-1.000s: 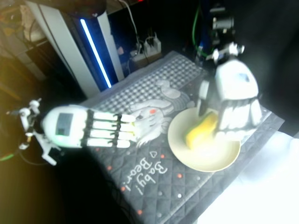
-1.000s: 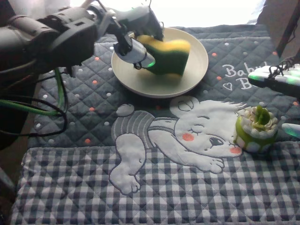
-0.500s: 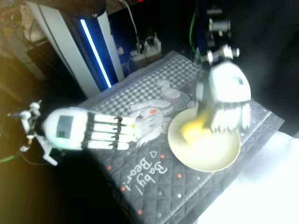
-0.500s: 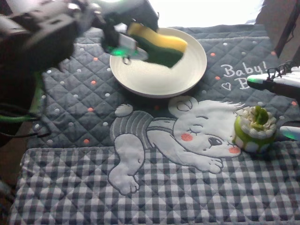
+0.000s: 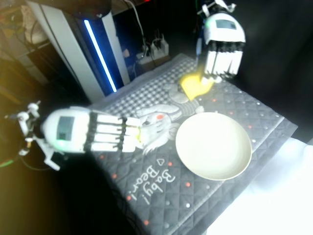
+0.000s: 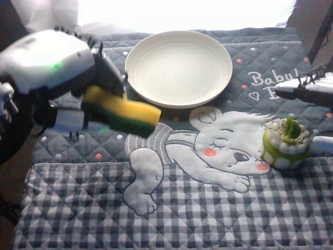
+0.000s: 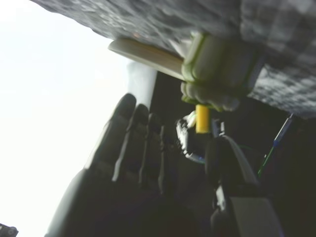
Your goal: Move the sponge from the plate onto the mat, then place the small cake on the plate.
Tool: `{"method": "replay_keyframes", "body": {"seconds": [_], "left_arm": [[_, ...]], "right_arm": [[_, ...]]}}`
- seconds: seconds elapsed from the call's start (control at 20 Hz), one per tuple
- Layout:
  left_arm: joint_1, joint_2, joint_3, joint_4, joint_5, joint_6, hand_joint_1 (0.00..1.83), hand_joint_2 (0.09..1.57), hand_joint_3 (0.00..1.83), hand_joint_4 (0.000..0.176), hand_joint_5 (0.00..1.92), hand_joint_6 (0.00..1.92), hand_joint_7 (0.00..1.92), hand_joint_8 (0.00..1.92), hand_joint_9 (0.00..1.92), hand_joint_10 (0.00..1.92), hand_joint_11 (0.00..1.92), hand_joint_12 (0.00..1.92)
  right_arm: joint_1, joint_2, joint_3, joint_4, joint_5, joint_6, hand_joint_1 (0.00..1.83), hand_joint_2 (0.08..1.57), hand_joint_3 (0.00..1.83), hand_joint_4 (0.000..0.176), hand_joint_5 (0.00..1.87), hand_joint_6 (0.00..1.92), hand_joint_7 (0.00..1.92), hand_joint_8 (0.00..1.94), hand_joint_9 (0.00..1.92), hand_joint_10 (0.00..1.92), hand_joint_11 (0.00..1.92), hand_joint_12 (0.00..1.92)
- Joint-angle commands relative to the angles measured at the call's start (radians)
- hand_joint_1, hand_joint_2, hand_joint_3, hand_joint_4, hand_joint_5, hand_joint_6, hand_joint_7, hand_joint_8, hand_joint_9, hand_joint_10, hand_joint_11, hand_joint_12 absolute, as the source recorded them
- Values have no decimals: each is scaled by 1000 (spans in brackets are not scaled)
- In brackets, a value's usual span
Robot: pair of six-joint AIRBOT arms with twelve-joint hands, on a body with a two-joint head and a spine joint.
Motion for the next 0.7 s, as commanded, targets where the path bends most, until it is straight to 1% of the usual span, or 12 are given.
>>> {"method": "replay_keyframes", "body": {"seconds": [0.0,0.05,0.15,0.2,0.25,0.3,0.4,0.45,0.5,0.55,0.6,0.65], "left_arm": [[5,-10,-4,-25,-123,-5,1396,1056,1,0,1112,483,1071,845,1061,1076,999,1043],[20,-19,-2,-39,-122,-6,1313,1059,0,0,1212,313,1069,1041,1132,953,1039,1243],[48,-51,13,-51,-124,-32,1285,1068,3,0,1161,410,1068,1073,1120,780,963,1275],[51,-61,15,-51,-124,-37,1278,1071,3,0,1119,514,1068,1060,1059,694,888,1263],[54,-62,14,-50,-122,-37,1099,1034,0,0,922,190,874,591,804,654,507,1258],[58,-62,14,-51,-119,-37,1099,1034,0,0,922,190,874,591,804,654,507,1258],[82,-54,10,-69,-133,-43,950,987,0,0,784,11,817,83,706,281,223,1113],[92,-47,6,-78,-147,-44,902,989,0,0,687,1,706,16,620,134,79,1092],[102,-34,-5,-92,-170,-44,761,935,0,37,460,0,500,0,518,41,2,1193],[113,-25,-11,-104,-190,-44,761,935,0,37,460,0,500,0,518,41,2,1193],[122,-18,-16,-114,-207,-44,778,892,0,62,323,0,392,0,450,9,0,1160],[135,-10,-23,-126,-228,-45,808,873,0,67,255,0,338,0,391,3,0,1066]], "right_arm": [[12,-1,9,43,117,5,629,1359,0,9,283,12,296,3,310,4,268,300],[12,-10,16,48,110,5,636,1349,0,18,323,15,295,1,301,0,258,296],[26,-41,36,48,83,5,651,1347,0,0,376,15,340,10,342,11,285,314],[42,-52,40,31,69,5,608,1361,4,31,388,12,352,9,356,12,298,319],[64,-64,42,5,52,5,662,1356,0,28,397,7,336,1,349,4,291,323],[79,-71,44,-18,36,7,662,1356,0,28,397,7,336,1,349,4,291,323],[114,-93,55,-79,-7,26,649,1315,4,43,345,1,321,0,363,0,231,537],[116,-96,57,-85,-15,30,520,1294,0,53,289,2,290,0,350,0,164,704],[115,-96,59,-84,-22,32,654,1147,2,69,197,0,243,0,336,0,85,989],[115,-96,63,-79,-30,39,654,1147,2,69,197,0,243,0,336,0,85,989],[115,-98,67,-78,-39,41,818,1040,0,113,158,0,136,0,229,0,16,904],[115,-99,70,-78,-50,42,860,972,0,137,154,0,106,0,211,0,2,939]]}}
